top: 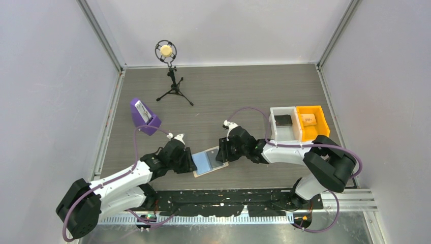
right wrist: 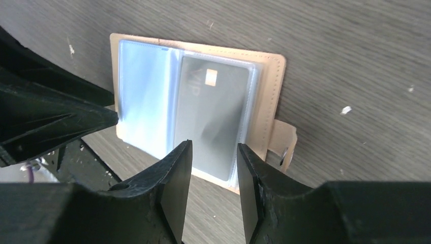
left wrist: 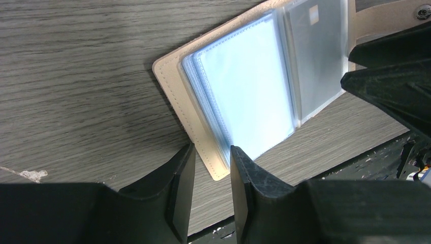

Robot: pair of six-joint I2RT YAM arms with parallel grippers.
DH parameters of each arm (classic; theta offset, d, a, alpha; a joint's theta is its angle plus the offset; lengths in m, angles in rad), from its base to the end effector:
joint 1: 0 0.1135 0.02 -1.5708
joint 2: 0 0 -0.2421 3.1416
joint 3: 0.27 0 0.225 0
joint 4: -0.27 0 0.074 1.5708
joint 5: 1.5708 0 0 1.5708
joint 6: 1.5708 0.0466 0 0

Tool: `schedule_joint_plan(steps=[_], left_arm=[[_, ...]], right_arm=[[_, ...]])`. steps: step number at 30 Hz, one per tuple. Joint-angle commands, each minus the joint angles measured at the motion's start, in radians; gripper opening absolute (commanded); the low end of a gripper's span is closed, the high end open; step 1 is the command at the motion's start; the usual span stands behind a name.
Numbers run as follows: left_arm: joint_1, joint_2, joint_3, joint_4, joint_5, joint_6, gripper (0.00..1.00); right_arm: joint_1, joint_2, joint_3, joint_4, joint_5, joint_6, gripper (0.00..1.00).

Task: Take the credit cards out of the card holder
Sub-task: Remove the credit card from the card holder.

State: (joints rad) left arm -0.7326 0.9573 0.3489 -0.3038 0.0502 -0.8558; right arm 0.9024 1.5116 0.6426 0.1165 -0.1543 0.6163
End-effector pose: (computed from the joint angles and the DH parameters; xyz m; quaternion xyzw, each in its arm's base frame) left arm 0.1223 -0.1132 0.1414 -0.0501 0.9447 -0.2472 0.2096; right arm 0.1674 0.2235 0.1463 -0.1607 0.9010 0.3244 0.2390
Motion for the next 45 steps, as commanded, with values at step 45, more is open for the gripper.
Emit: schedule_joint_plan(steps=[45], left_arm=[[0.002, -0.063, 0.009, -0.012, -0.01, 0.006, 0.34]], right_arm=[[0.013, 0.018, 0.058, 0.128, -0.194, 0.002, 0.44]])
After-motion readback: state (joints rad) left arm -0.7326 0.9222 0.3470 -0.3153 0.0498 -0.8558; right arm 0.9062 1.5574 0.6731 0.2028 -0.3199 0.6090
